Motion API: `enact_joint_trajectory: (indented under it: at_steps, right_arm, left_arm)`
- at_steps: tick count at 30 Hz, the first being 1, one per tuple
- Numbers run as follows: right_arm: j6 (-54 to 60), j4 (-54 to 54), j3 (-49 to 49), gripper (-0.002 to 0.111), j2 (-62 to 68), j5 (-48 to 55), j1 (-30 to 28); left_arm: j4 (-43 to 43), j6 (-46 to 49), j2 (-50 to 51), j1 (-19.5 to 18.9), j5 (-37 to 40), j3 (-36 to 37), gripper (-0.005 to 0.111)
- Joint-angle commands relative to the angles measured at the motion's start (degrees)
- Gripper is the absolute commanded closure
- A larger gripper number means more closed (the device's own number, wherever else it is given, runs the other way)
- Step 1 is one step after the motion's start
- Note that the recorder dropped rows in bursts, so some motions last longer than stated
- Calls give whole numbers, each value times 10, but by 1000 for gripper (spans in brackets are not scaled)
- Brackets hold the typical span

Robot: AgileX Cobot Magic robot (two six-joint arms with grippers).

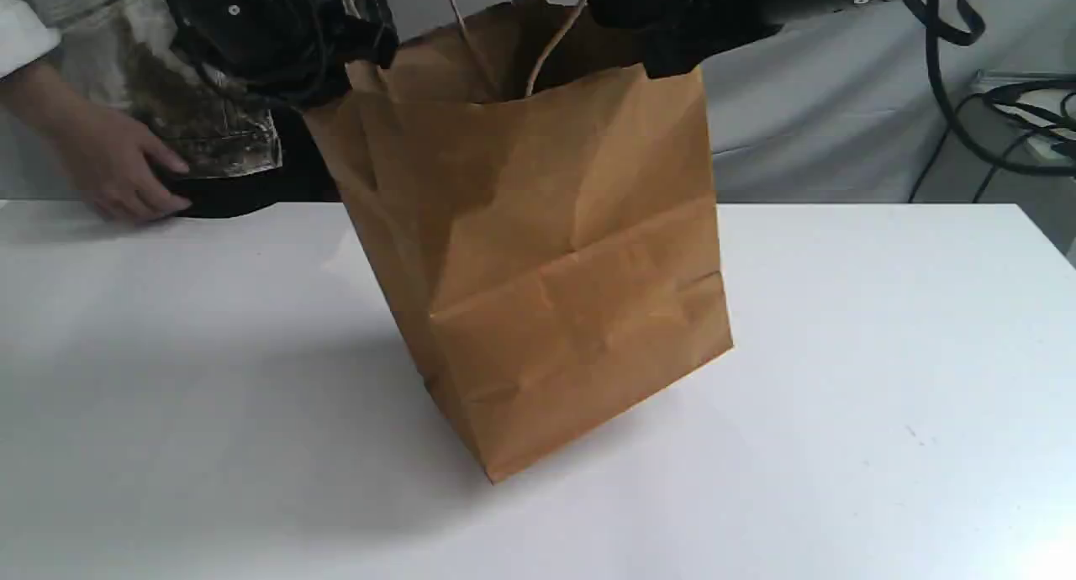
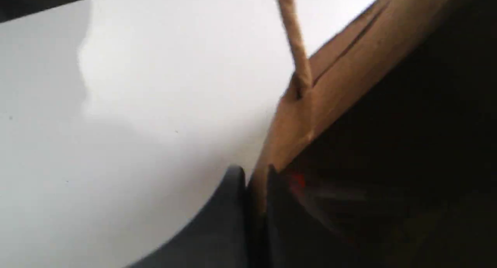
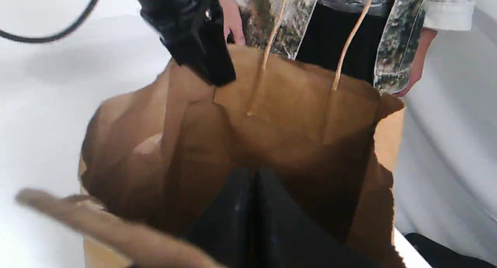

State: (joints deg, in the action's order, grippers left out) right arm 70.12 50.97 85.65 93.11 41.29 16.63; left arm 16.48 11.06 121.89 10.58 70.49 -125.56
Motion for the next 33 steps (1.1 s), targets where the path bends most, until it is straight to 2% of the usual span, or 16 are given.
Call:
enact_joint_trajectory:
  at_steps: [1,9,13,18,20,22,26,28,31,33]
  right_arm:
    - [-46,-55,-3,108,-2,17,7]
    - [-44,-56,-86,108,-22,-29,23]
    - [-44,-55,-91,108,-31,-38,23]
    - [-52,-34,-91,108,-36,-39,23]
    - [-52,-24,-91,100,-36,-38,23]
    - [-52,-24,-91,86,-36,-37,23]
    - [-52,-24,-91,53,-36,-36,23]
    - [-52,-24,-91,43,-36,-37,23]
    - [-52,-24,-91,40,-36,-48,23]
    - [-51,-24,-91,40,-38,-52,23]
  left_arm:
    - [-4,3,-14,-3,-5,0,107]
    - [-6,3,-35,14,-5,0,107]
    - [-5,0,-21,29,-5,0,107]
    - [1,-19,2,30,-5,1,107]
    - [1,-18,5,30,-5,1,104]
    - [-3,-12,5,30,-5,1,98]
    - [-4,-5,5,30,-5,1,81]
    - [-4,-5,5,30,-5,1,70]
    - [-4,-5,5,30,-5,1,54]
    - [-4,-5,2,30,-5,1,50]
